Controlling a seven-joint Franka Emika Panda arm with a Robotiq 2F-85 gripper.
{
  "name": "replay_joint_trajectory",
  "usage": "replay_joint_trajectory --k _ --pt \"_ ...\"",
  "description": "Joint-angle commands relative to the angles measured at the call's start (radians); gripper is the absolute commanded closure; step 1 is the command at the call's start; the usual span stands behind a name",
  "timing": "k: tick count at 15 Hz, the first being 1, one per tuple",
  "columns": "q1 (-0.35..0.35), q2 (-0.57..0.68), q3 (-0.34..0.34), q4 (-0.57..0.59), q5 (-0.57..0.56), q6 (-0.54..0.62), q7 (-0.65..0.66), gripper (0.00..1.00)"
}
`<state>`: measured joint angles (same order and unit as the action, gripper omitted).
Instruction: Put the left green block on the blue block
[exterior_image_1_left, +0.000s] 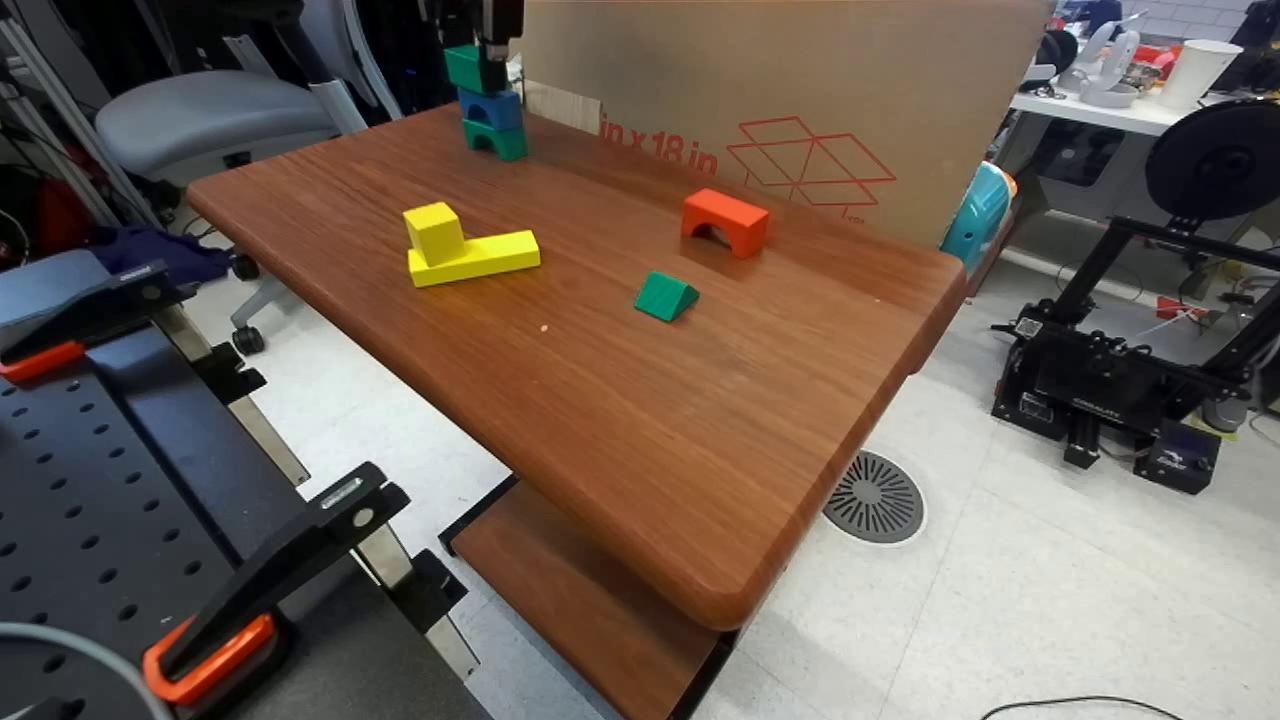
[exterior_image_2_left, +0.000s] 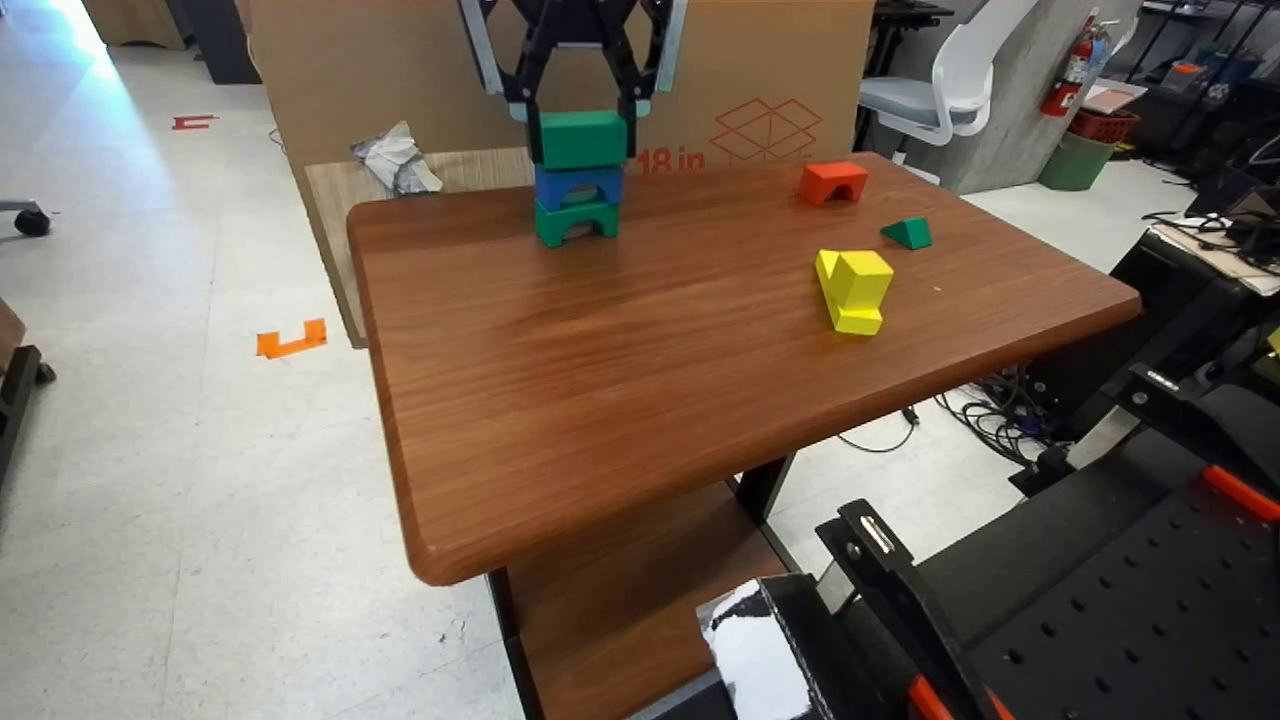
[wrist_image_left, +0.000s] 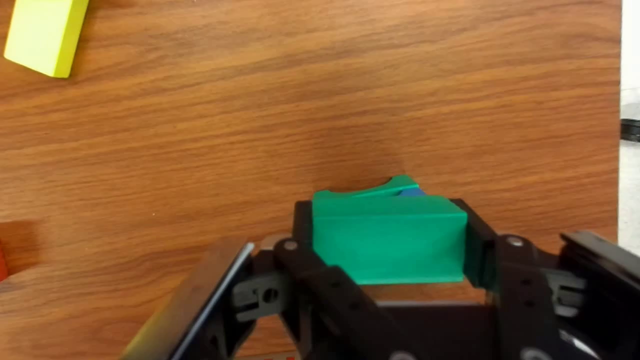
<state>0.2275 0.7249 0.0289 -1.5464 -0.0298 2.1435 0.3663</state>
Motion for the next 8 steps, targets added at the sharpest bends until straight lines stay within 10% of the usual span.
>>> replay_joint_trajectory --k 1,8 --pt "0.02 0.037 -0.02 0.07 -0.014 -0.06 0.024 0.59" --pt "0.016 0.038 -0.024 0.09 -0.012 -0.056 0.021 0.59"
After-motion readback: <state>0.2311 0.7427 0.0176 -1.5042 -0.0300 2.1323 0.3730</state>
